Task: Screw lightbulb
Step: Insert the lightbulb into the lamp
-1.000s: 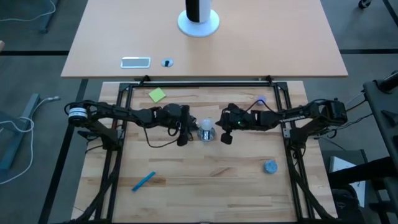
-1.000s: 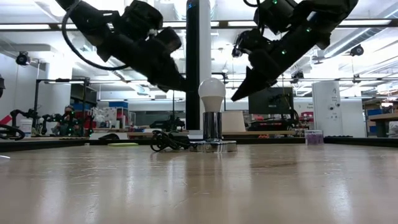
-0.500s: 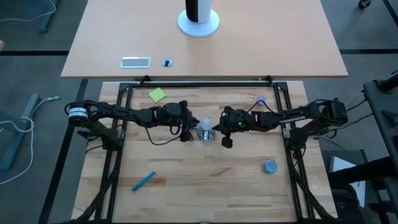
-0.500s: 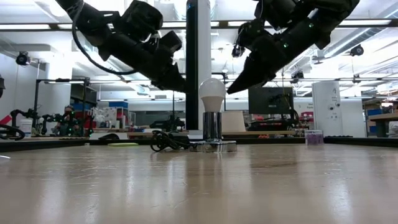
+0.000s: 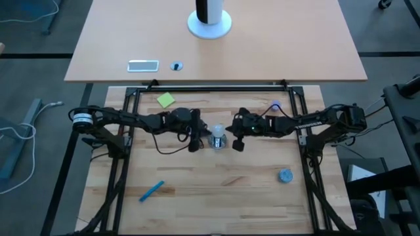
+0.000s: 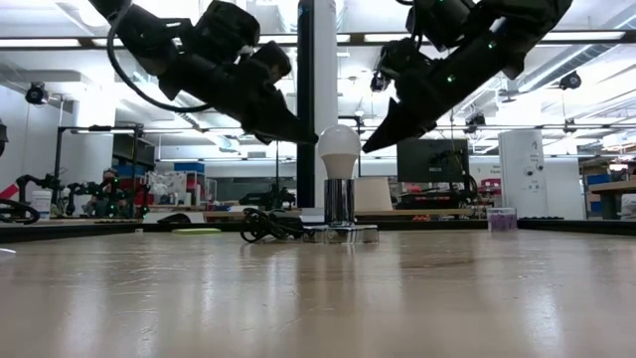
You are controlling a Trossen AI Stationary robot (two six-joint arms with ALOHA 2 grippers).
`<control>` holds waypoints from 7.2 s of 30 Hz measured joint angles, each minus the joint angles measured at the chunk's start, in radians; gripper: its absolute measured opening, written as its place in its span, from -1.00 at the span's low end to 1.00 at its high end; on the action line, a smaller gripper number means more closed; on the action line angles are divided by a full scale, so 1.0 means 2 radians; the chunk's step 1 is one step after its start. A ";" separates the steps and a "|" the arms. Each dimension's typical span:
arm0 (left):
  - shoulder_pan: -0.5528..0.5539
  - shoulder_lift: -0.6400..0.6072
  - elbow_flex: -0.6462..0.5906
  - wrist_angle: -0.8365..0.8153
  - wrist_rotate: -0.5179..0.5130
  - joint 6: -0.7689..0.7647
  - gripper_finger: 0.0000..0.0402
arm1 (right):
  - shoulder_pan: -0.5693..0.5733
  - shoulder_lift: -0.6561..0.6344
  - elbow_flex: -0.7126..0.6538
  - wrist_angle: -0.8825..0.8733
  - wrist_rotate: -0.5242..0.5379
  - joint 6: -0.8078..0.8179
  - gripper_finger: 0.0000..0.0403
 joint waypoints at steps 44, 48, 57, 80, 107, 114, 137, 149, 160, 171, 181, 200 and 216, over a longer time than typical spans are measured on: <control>0.001 -0.001 0.000 -0.048 -0.004 -0.014 -1.00 | 0.008 0.001 0.000 -0.033 0.015 -0.008 -1.00; 0.002 -0.001 0.000 -0.015 0.002 -0.012 -1.00 | 0.004 0.001 0.000 -0.010 0.016 -0.015 -1.00; 0.002 -0.001 0.000 -0.010 -0.038 -0.013 -1.00 | 0.005 0.001 0.000 -0.003 -0.049 -0.023 -1.00; 0.002 0.017 0.000 0.001 -0.024 -0.014 -1.00 | 0.000 0.004 -0.001 0.014 -0.026 -0.036 -1.00; 0.011 0.018 0.000 0.005 0.032 -0.014 -1.00 | 0.000 0.005 0.000 0.030 -0.033 -0.030 -1.00; 0.012 0.021 0.000 0.008 0.011 -0.018 -1.00 | 0.001 0.005 0.000 0.032 -0.062 -0.022 -1.00; 0.012 0.014 0.000 0.007 -0.032 -0.005 -1.00 | -0.022 0.007 0.000 0.032 -0.021 -0.024 -1.00; 0.013 0.009 0.000 -0.023 -0.036 -0.015 -1.00 | -0.022 0.008 0.000 0.004 -0.010 -0.004 -1.00; 0.013 0.009 0.000 -0.003 -0.036 -0.006 -1.00 | -0.024 0.008 0.000 0.016 -0.034 -0.010 -1.00; 0.014 0.006 0.000 -0.067 -0.020 -0.012 -1.00 | -0.023 0.008 -0.002 -0.020 -0.007 0.000 -1.00; 0.014 -0.006 0.000 -0.040 -0.005 -0.001 -1.00 | -0.023 0.008 -0.003 0.006 -0.006 -0.008 -1.00; 0.014 -0.009 0.000 -0.050 -0.008 -0.016 -1.00 | -0.023 0.007 -0.002 -0.003 -0.010 -0.008 -1.00; 0.014 -0.009 0.000 -0.027 -0.010 -0.014 -1.00 | -0.019 0.012 -0.002 0.032 -0.045 -0.013 -1.00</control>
